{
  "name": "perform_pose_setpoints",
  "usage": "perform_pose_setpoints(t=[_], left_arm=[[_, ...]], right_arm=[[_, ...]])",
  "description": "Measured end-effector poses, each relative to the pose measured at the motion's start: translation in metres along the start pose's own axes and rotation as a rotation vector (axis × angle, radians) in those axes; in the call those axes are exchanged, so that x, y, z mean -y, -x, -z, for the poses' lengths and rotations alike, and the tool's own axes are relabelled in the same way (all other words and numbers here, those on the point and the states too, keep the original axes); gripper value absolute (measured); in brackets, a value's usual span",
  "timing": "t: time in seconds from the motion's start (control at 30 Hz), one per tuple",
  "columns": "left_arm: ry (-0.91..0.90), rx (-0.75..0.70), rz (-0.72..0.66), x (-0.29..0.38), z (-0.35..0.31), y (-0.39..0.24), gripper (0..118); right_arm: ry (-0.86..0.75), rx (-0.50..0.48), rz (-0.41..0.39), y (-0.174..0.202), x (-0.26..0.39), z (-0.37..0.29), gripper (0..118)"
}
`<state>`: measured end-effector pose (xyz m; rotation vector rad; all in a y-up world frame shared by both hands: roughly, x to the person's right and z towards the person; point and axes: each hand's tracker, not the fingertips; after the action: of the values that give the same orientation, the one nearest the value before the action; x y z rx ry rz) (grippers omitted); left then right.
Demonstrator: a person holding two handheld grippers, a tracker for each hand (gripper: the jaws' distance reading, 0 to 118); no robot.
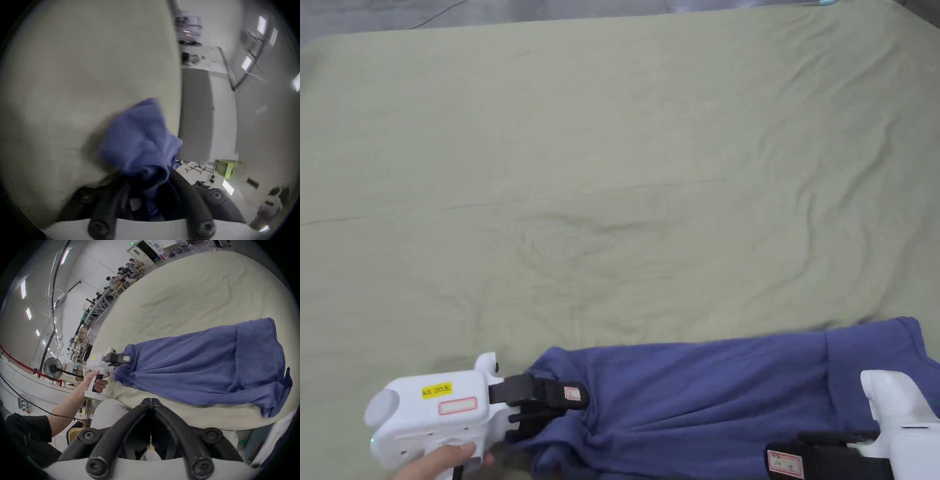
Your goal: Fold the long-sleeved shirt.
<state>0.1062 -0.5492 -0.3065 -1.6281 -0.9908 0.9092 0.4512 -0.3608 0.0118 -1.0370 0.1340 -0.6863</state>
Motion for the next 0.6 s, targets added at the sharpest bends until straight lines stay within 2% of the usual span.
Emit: perform_pose_setpoints(t=[0.03, 0.1, 0.2, 0.3, 0.37, 0.47, 0.53, 0.6], left_arm=[[0.002, 0.021, 0.013, 0.001, 0.005, 0.007, 1], [-0.049, 0.254, 0.021, 0.003, -0.005, 0.002, 1], [-0.131, 0.404, -0.069, 0.011, -0.038, 0.005, 1], [-0.165, 0.429, -0.069, 0.016, -0.073, 0.003, 1], [-0.192, 0.497, -0.103, 0.025, -0.090, 0.004, 1], [-0.249, 0.555, -0.075, 0.044, -0.115, -0.003, 1], [-0.309, 0.593, -0.115, 0.048, -0.134, 0.001, 1], [-0.359, 0.558, -0.097, 0.055, -0.158, 0.005, 1]], right_arm=[[0.001, 0.011, 0.002, 0.000, 0.000, 0.001, 0], [0.000, 0.015, 0.010, 0.003, 0.001, 0.000, 0], [-0.006, 0.011, 0.024, 0.005, 0.000, -0.003, 0], [-0.010, 0.001, 0.043, 0.010, -0.003, -0.006, 0], [-0.016, 0.003, 0.042, 0.014, -0.006, -0.005, 0], [-0.028, 0.003, 0.035, 0.021, -0.010, -0.006, 0], [-0.031, -0.010, 0.042, 0.028, -0.013, -0.002, 0], [-0.030, -0.011, 0.045, 0.033, -0.016, 0.001, 0]])
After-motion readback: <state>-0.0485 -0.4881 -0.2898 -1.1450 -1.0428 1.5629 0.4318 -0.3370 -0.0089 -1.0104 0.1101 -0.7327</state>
